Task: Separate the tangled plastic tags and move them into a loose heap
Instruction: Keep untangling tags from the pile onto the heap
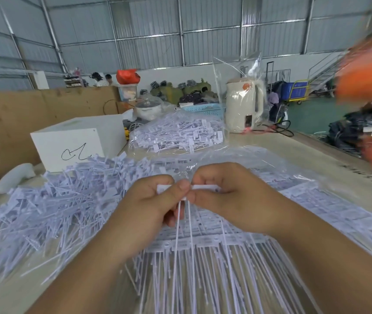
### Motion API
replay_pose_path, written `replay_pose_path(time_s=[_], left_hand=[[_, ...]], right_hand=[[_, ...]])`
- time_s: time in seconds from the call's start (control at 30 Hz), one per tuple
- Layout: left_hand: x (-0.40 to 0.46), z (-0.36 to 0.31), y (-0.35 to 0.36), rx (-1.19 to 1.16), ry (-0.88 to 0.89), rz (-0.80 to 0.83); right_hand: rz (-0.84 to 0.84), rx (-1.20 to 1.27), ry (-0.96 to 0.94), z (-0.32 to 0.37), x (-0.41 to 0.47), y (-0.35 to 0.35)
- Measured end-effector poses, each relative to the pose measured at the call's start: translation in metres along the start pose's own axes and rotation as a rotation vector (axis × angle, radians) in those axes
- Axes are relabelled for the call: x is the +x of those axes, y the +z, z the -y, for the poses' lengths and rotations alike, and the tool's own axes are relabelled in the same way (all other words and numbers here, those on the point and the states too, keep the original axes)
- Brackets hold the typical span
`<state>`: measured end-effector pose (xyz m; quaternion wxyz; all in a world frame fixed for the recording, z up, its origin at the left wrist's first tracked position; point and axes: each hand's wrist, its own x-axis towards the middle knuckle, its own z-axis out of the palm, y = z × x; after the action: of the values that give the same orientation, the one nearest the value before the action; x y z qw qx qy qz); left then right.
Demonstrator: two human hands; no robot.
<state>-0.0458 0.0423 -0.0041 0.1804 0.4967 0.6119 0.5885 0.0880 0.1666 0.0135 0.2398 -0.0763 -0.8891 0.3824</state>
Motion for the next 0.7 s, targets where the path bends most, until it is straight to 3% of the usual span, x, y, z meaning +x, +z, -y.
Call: replay_pose_path(time_s=[0.17, 0.27, 0.33, 0.43, 0.53, 0.7], left_hand=[[0.001, -0.002, 0.007, -0.165, -0.007, -0.110], [0.003, -0.006, 0.002, -0.412, -0.020, -0.208], [0.003, -0.008, -0.006, -0.423, -0.005, -0.282], [0.002, -0.008, -0.004, -0.179, -0.023, -0.273], [-0.002, -0.006, 0.008, -0.092, -0.039, -0.080], [-0.003, -0.006, 0.010, -0.130, -0.074, 0.076]], right_hand=[[-0.138, 0.101, -0.061, 0.004, 0.002, 0.010], [-0.410, 0.200, -0.065, 0.000, 0.006, 0.005], [-0.493, 0.192, -0.073, -0.005, 0.006, -0.010], [-0.292, 0.188, -0.100, -0.010, 0.003, -0.010], [-0.068, 0.151, -0.150, -0.011, 0.003, 0.006], [-0.053, 0.064, -0.173, -0.013, 0.003, 0.013]])
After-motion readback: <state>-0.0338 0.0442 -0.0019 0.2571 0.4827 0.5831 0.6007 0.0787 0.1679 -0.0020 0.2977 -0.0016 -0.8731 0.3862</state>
